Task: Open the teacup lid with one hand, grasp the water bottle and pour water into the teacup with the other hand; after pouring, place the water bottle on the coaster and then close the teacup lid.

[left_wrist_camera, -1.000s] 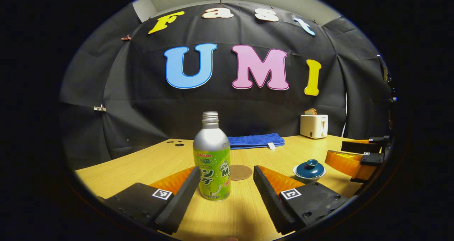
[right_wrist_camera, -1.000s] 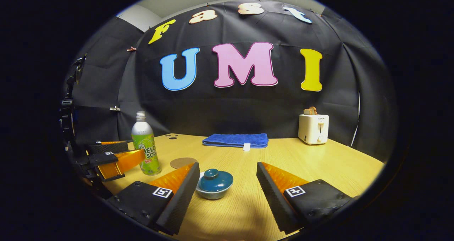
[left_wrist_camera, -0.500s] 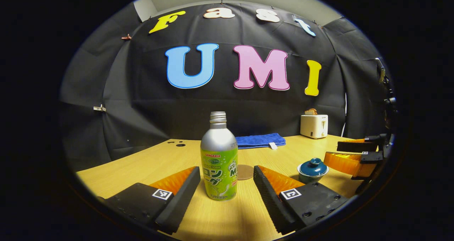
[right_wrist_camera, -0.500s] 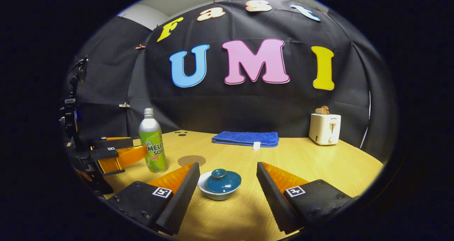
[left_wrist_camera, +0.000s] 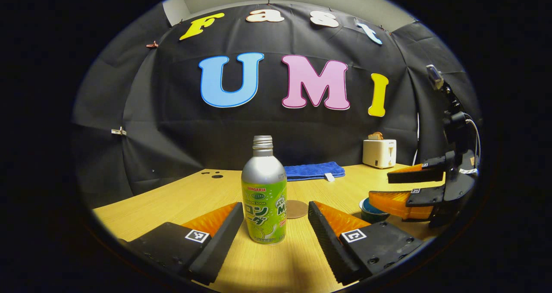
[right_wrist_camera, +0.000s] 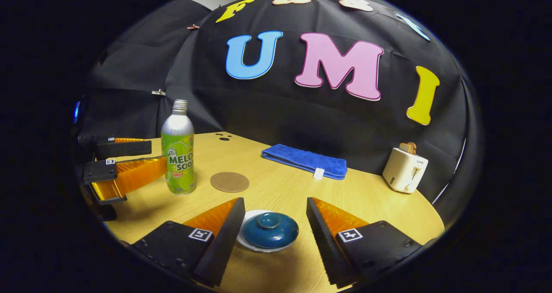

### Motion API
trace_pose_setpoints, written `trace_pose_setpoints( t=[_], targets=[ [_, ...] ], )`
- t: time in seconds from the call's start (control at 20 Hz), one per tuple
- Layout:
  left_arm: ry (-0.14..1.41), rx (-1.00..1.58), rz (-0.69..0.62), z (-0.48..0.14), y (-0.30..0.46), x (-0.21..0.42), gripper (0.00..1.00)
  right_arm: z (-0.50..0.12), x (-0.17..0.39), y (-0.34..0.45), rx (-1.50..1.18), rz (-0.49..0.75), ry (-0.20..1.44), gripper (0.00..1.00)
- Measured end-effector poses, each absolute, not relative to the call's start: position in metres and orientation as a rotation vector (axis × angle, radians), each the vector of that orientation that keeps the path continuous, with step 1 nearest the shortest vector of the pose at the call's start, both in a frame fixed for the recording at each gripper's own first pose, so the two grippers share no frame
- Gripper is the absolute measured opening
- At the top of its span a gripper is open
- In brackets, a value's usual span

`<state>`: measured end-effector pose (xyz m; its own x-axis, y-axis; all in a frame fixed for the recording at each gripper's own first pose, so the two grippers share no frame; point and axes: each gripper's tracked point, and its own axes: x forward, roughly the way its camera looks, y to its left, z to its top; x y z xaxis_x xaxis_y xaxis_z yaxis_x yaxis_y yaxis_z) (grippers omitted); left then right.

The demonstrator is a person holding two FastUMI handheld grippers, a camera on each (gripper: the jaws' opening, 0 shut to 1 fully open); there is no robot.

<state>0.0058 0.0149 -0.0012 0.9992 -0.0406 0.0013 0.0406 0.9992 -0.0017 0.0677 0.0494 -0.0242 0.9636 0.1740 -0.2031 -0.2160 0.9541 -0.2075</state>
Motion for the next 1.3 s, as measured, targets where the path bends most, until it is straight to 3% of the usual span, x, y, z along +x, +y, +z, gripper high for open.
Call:
trace_pose_setpoints(
  t=[0.1, 0.15, 0.4, 0.5, 0.65, 0.75, 0.8, 0.95, 1.3],
  targets=[
    [-0.001, -0.002, -0.039, -0.001, 0.015, 0.006, 0.95, -0.031, 0.073, 0.048, -0.243, 0.200, 0.221, 0.78],
    [0.000, -0.002, -0.039, -0.001, 0.014, 0.007, 0.95, -0.033, 0.074, 0.047, -0.245, 0.202, 0.235, 0.65],
    [-0.001, -0.002, -0.038, -0.001, 0.014, 0.006, 0.95, -0.039, 0.074, 0.054, -0.273, 0.232, 0.266, 0.64],
    [-0.002, -0.002, -0.038, -0.002, 0.014, 0.007, 0.95, -0.041, 0.075, 0.056, -0.274, 0.239, 0.270, 0.59],
    [-0.001, -0.002, -0.038, -0.001, 0.014, 0.006, 0.95, -0.040, 0.073, 0.059, -0.265, 0.251, 0.270, 0.48],
    [-0.001, -0.002, -0.038, -0.001, 0.014, 0.006, 0.95, -0.039, 0.075, 0.058, -0.263, 0.246, 0.268, 0.29],
    [-0.001, -0.002, -0.038, -0.001, 0.014, 0.007, 0.95, -0.040, 0.074, 0.058, -0.263, 0.244, 0.264, 0.33],
    [0.000, -0.002, -0.035, 0.000, 0.015, 0.006, 0.95, -0.039, 0.074, 0.059, -0.252, 0.245, 0.257, 0.29],
    [0.002, -0.002, -0.004, -0.002, 0.022, 0.008, 0.95, -0.005, 0.069, 0.060, -0.185, 0.267, 0.177, 0.29]
  ],
)
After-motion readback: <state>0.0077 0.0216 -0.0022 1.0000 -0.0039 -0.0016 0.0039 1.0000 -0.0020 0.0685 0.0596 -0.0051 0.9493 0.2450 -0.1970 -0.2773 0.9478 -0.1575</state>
